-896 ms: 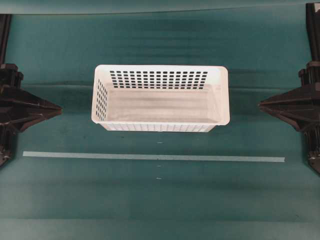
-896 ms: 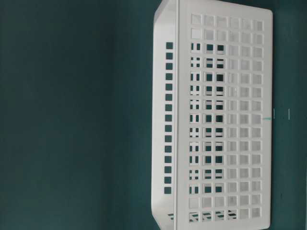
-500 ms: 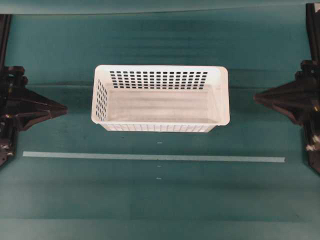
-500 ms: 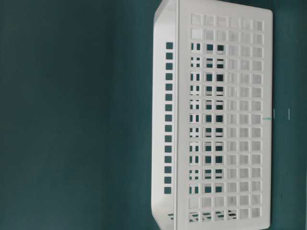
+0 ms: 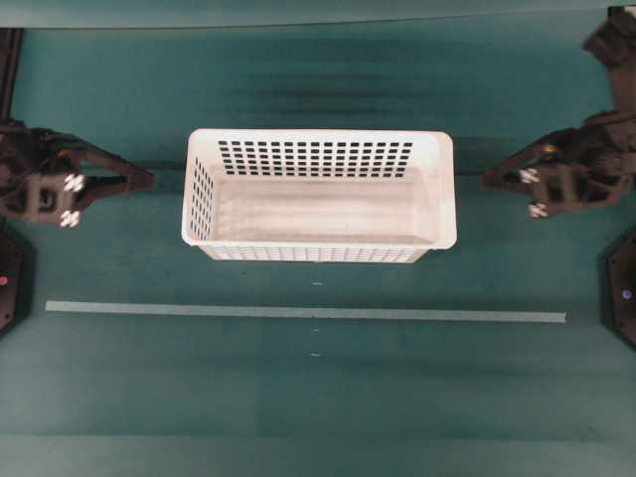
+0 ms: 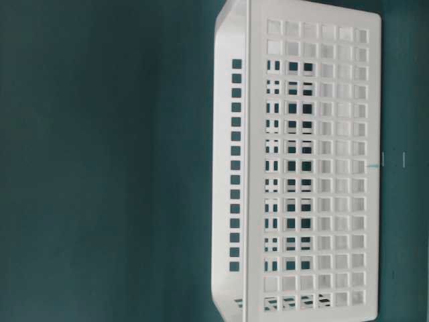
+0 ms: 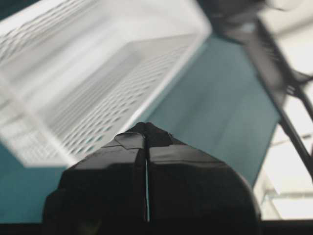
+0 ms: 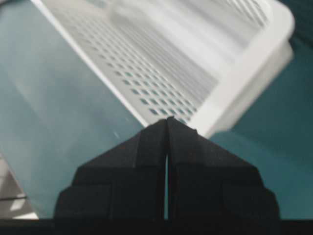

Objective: Lift the white basket with both hands.
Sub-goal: 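Move both grippers inward toward the short ends of the white basket, then lower both grippers onto the basket's end rims and close them, then lift the basket with both grippers and pull it toward the front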

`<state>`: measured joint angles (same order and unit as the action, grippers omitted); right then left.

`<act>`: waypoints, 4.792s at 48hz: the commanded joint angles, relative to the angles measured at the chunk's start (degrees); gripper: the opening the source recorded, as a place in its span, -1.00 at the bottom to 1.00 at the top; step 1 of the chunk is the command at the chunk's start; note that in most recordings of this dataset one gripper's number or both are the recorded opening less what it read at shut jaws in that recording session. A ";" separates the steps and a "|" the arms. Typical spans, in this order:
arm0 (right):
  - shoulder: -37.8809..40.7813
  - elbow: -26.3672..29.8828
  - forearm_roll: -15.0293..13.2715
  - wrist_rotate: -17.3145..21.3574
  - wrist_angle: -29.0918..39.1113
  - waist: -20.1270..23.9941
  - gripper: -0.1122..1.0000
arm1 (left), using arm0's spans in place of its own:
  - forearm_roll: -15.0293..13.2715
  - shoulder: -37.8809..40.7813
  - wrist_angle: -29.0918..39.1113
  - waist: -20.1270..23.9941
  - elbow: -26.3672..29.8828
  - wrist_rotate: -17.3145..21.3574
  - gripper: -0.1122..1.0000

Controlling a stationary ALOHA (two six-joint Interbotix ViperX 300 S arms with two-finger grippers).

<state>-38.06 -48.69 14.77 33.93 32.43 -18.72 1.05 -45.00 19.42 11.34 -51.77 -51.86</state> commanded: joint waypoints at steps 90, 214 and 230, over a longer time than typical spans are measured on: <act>27.51 16.79 -8.17 26.72 18.37 -3.96 0.89 | 0.62 24.70 13.45 6.59 11.78 -15.47 0.90; 31.38 17.05 -8.35 29.27 16.44 -1.49 -0.48 | 0.62 29.44 14.33 6.50 13.18 -16.08 -0.63; 31.29 16.96 -8.26 29.36 16.61 -0.09 -0.48 | 0.53 27.69 14.33 4.75 13.18 -16.26 -0.63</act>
<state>-6.33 -31.73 6.77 64.34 48.52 -19.78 1.49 -15.29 34.01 16.70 -39.29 -68.29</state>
